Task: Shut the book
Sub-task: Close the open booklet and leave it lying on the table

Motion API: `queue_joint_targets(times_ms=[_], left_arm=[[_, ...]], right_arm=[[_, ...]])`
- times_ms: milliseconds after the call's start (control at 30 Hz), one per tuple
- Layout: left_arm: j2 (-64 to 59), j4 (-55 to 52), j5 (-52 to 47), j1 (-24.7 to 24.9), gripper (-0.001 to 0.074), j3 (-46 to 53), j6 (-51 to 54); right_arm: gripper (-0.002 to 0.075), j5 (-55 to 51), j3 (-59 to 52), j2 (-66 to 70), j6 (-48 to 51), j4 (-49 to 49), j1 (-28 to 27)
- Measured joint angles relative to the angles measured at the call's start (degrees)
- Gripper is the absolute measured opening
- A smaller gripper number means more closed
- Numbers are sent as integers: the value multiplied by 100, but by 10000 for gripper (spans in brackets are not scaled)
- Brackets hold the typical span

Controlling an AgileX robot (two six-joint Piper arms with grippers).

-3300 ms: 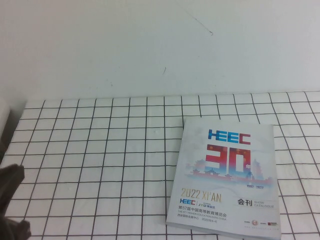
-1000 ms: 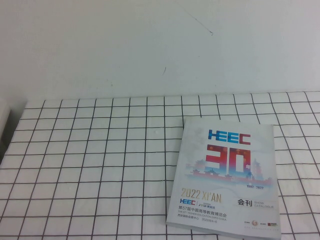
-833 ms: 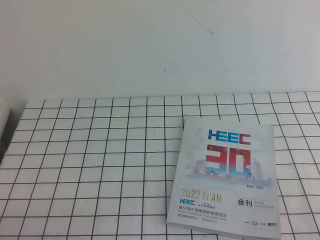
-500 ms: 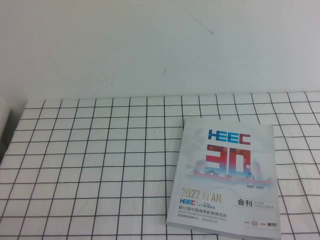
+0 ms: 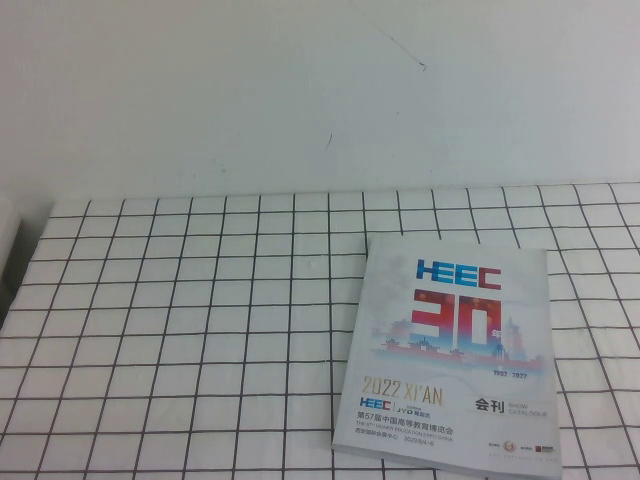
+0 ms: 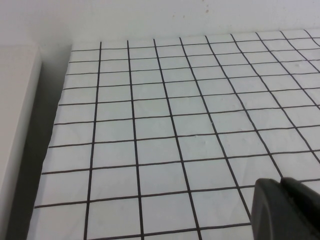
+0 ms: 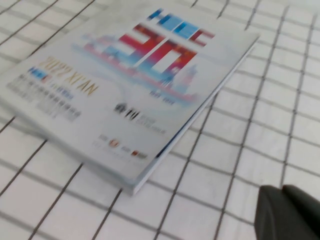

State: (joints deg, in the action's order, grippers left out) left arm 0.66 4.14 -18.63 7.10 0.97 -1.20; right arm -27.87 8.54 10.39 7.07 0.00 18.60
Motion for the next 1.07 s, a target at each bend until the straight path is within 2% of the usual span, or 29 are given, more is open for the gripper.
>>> queue_joint_targets(times_ms=[200, 400, 1067], left_arm=[[0, 0, 0, 0, -4, 0, 35], [13, 0, -13, 0, -4, 0, 35], [13, -3, -24, 0, -4, -3, 42]], right_arm=[[-1, 518, -571, -927, 0, -168, -1229], [-1, 685, -941, -1106, -81, -226, -1983], [-2, 740, -955, -1106, -115, -459, -2060]])
